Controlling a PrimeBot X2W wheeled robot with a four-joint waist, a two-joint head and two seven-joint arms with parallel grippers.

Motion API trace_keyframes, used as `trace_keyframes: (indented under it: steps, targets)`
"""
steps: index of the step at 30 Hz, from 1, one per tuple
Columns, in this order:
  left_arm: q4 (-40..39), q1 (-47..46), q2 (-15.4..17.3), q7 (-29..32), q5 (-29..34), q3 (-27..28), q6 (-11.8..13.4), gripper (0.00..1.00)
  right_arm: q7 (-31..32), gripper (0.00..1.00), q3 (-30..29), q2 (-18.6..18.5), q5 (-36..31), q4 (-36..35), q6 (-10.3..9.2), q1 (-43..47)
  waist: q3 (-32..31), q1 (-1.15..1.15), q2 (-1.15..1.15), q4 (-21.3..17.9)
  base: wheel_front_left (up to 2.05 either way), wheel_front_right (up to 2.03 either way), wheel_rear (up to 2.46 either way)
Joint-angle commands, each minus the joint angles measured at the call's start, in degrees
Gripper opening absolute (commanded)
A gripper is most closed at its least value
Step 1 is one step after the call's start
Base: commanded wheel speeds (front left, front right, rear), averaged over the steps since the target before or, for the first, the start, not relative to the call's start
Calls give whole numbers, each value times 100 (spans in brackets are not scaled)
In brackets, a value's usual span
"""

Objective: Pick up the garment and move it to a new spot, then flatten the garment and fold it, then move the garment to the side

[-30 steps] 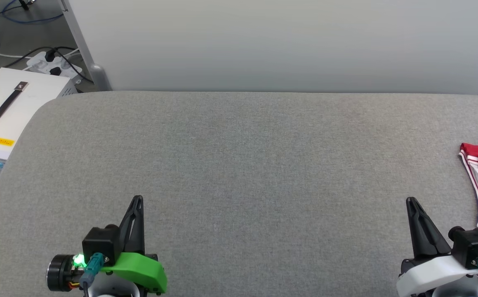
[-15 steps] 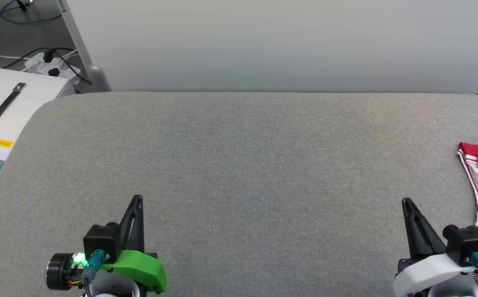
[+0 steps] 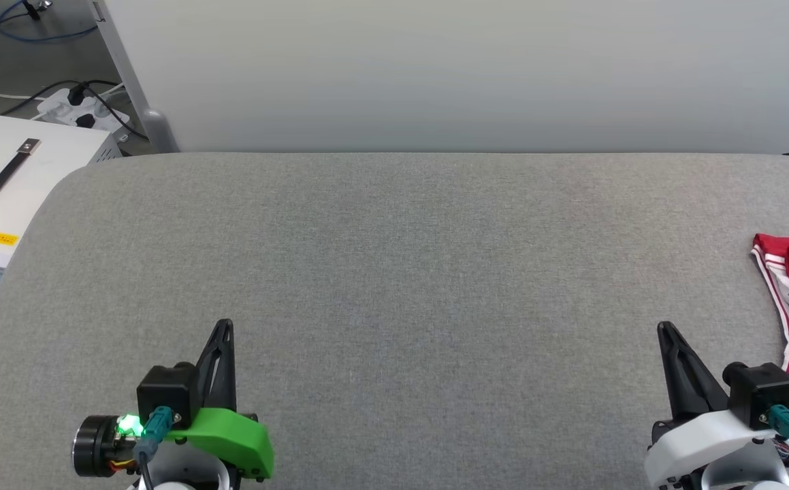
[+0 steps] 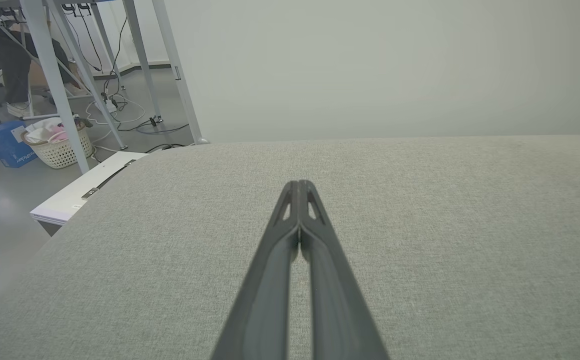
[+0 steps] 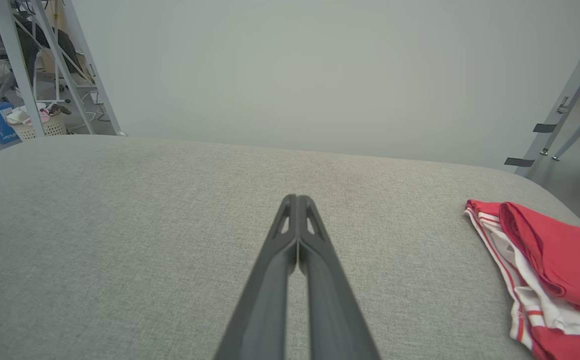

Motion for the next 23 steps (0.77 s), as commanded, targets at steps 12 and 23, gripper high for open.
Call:
trace_keyframes:
  steps: [12,23]
  targets:
    - [-98,-78,-44,158,88,40,76,0,163,0,36,40,-168,-19,-4,-163,-4,0,0,-25,0,0,0]
    - [-162,-90,-53,285,131,52,105,0,290,0,53,67,-254,-23,-4,-216,-8,0,0,-47,0,0,0]
